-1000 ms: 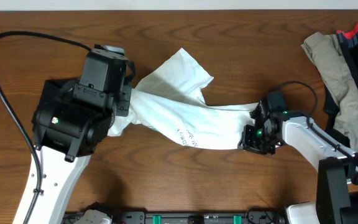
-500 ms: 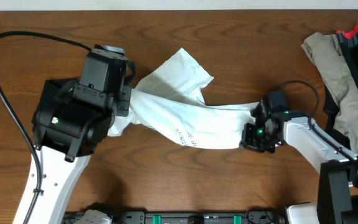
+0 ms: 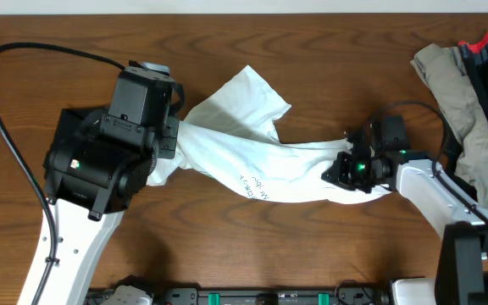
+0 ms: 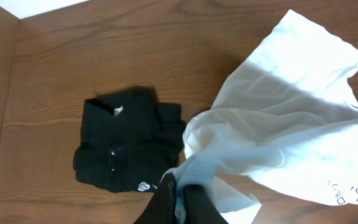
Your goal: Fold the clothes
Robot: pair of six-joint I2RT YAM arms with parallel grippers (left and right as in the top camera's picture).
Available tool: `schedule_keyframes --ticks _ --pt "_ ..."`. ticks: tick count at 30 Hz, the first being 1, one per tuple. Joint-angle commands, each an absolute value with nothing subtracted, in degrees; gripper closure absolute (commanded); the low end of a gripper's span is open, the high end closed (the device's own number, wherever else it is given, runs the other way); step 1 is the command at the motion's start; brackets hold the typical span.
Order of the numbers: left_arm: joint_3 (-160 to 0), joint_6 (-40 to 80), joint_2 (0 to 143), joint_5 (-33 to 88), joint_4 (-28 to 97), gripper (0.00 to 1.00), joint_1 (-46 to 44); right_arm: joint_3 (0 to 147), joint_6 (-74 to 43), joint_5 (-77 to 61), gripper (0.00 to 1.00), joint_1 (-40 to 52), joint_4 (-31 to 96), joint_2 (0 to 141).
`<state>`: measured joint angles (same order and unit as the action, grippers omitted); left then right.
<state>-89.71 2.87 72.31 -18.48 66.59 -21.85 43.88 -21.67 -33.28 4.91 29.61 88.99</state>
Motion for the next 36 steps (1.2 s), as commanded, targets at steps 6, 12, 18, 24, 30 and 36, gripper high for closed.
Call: schedule_keyframes --ticks 6,12,18,24,30,36 --pt "-90.1 2.3 71.5 -20.2 66.5 0.94 -21.5 47.5 -17.9 -40.1 0.99 2.0 29.6 80.1" --pt "-90.1 2.3 71.5 -20.2 66.5 0.94 -21.5 49.4 -18.6 -37.1 0.99 -1.0 32.9 72.8" --pt "-90.1 2.3 71.5 -20.2 66.5 0.94 -21.5 50.2 -18.5 -37.8 0.99 -1.7 32.7 66.3" --pt "-90.1 2.3 71.5 -20.2 66.5 0.94 -21.5 50.2 -17.5 -34.0 0.99 -1.8 33.8 64.3" --pt "-90.1 2.3 71.5 -20.2 66.5 0.94 -21.5 50.2 -12.4 -29.6 0.99 -1.8 43.6 66.1" --pt "-90.1 2.3 71.5 -20.2 66.5 0.94 -21.5 50.2 -12.4 -26.8 0.99 -1.8 64.8 69.2"
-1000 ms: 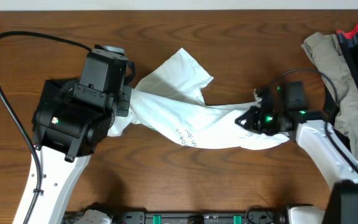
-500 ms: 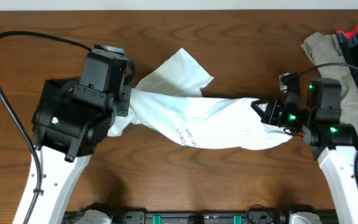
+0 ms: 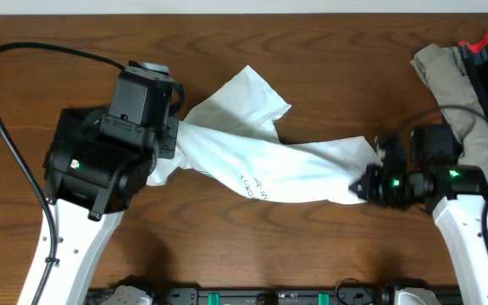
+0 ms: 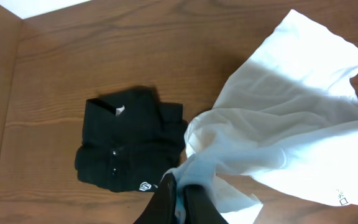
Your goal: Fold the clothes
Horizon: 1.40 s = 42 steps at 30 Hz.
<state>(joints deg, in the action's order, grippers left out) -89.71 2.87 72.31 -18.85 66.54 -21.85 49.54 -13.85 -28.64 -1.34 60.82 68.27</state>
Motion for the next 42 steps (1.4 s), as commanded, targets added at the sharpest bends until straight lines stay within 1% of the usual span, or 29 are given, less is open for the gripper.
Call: schedule_keyframes --ticks 1,4,6,9,12,16,18,20,23,26,28,32,34,38,42 --pt "-90.1 2.3 71.5 -20.2 66.5 0.94 -21.5 50.2 -12.4 -26.8 0.99 -1.8 68.2 69.6" --pt "-90.1 2.3 71.5 -20.2 66.5 0.94 -21.5 50.2 -12.1 -25.1 0.99 -1.8 75.1 70.7" --pt "-90.1 2.3 71.5 -20.2 66.4 0.94 -21.5 50.2 -12.1 -21.7 0.98 -1.8 75.5 71.2" --pt "-90.1 2.3 71.5 -20.2 65.8 0.94 -21.5 50.2 -12.9 -21.2 0.97 -1.8 71.5 72.5" --pt "-90.1 2.4 71.5 -20.2 65.2 0.94 -21.6 50.2 -16.7 -21.7 0.97 -1.8 66.8 74.9" --pt "-90.1 2.4 71.5 -20.2 65.2 0.94 -21.6 50.2 -18.5 -24.3 0.93 -1.8 60.1 79.6" --pt "-90.1 2.4 71.5 -20.2 65.2 0.94 -21.6 50.2 -18.4 -26.8 0.93 -1.8 57.2 82.5" --pt "-90.1 2.4 71.5 -20.2 65.2 0.94 -21.6 50.2 -18.4 -29.1 0.87 -1.8 54.2 85.8" --pt "-90.1 2.4 71.5 -20.2 65.2 0.94 -21.6 50.2 -16.9 -32.9 0.86 -1.8 49.3 90.3" --pt "-90.1 2.4 71.7 -20.2 65.3 0.94 -21.6 50.2 -12.6 -37.9 0.89 -1.8 45.8 92.8" --pt "-90.1 2.4 71.9 -20.2 65.3 0.94 -21.6 50.2 -9.4 -37.9 0.85 -1.8 46.1 92.9" --pt "-90.1 2.3 72.3 -20.0 65.3 0.94 -21.6 50.2 -5.1 -36.6 0.71 -1.8 49.8 92.5" --pt "-90.1 2.3 72.4 -20.0 65.3 0.94 -21.6 50.2 -4.0 -35.1 0.67 -1.7 53.1 92.4" --pt "-90.1 2.3 72.6 -20.0 65.2 0.94 -21.6 50.2 -2.4 -33.5 0.64 -0.1 58.2 92.4" --pt "-90.1 2.3 72.6 -20.0 65.2 0.94 -21.6 50.0 -3.5 -31.0 0.61 4.1 60.1 92.4"
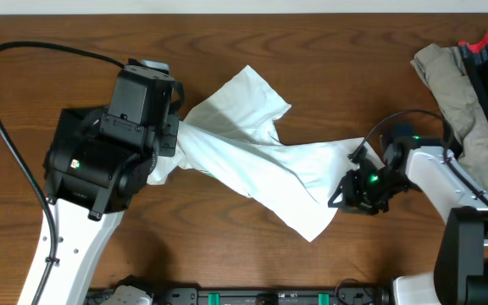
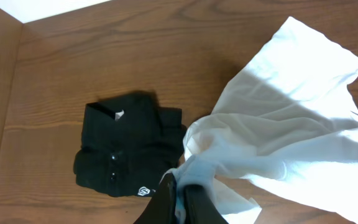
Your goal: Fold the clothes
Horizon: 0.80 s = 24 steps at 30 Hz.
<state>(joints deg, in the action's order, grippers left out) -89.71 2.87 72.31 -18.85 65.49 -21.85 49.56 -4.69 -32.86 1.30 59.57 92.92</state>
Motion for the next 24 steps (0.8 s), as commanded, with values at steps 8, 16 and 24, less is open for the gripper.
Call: schedule_keyframes --ticks 8,16,24 --pt "-90.1 2.3 72.6 -20.0 65.2 0.94 -21.6 48.0 -18.3 -22.5 0.5 15.1 56.9 92.4" --pt "-90.1 2.3 72.6 -20.0 65.2 0.94 -21.6 45.5 -29.1 -22.5 0.38 24.3 54.2 92.4" --pt "-90.1 2.3 72.6 -20.0 65.3 0.94 -21.6 42.9 -40.8 -21.2 0.42 28.9 45.0 92.5"
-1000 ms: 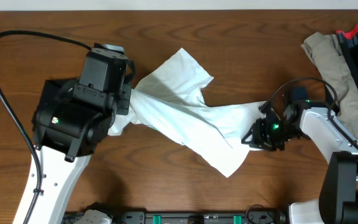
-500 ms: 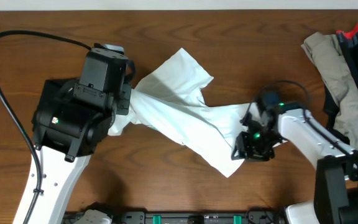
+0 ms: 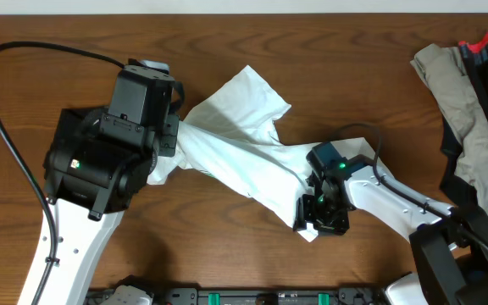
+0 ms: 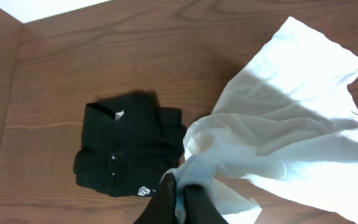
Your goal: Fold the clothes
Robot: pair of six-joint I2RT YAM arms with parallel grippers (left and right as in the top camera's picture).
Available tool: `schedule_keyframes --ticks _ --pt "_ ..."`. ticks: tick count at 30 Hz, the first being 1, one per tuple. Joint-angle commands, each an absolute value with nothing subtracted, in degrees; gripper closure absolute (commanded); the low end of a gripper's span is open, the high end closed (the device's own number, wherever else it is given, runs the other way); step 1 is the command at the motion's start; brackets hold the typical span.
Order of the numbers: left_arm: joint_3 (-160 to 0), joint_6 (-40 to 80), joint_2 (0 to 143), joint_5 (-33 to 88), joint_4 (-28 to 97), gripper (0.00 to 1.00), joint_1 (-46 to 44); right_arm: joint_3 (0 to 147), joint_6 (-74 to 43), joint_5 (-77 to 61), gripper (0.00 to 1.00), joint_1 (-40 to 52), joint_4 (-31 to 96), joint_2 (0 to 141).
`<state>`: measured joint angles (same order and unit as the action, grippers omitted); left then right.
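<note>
A white shirt (image 3: 244,144) lies crumpled across the middle of the wooden table (image 3: 354,51). My left gripper (image 4: 180,186) is shut on its bunched left end; the shirt (image 4: 291,106) fans out to the right from there. In the overhead view the left arm's body covers those fingers. My right gripper (image 3: 316,216) sits on the shirt's lower right corner, which pokes out beneath it. Its jaws are too dark to read. A folded black shirt (image 4: 126,152) lies on the table left of the left gripper.
A heap of unfolded clothes sits at the back right: a beige garment (image 3: 456,93), a dark one and a bit of red (image 3: 481,42). A black cable (image 3: 24,51) loops over the table's left side.
My right gripper has moved left and toward the front, from beside the shirt's right edge onto its lower right corner. The left gripper and the black shirt have not moved.
The left gripper stayed shut on the shirt's left end throughout. The right gripper first sat at the shirt's right end, then further right with the shirt stretched long. Later a loose corner lay toward the front, and the right gripper now rests on it.
</note>
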<state>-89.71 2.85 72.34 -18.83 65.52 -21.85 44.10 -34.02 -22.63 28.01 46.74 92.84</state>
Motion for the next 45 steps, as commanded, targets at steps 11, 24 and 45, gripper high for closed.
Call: schedule_keyframes --ticks 11,24,45 --pt "-90.1 2.4 72.6 -20.0 65.3 0.94 -21.6 41.8 -43.5 -22.5 0.5 29.0 44.6 92.5" --pt "-90.1 2.3 72.6 -20.0 65.5 0.94 -21.6 41.8 -46.7 -23.1 0.41 30.1 44.2 92.5" --pt "-90.1 2.3 72.6 -20.0 65.6 0.94 -21.6 42.1 -47.9 -12.3 0.99 29.4 41.1 92.2"
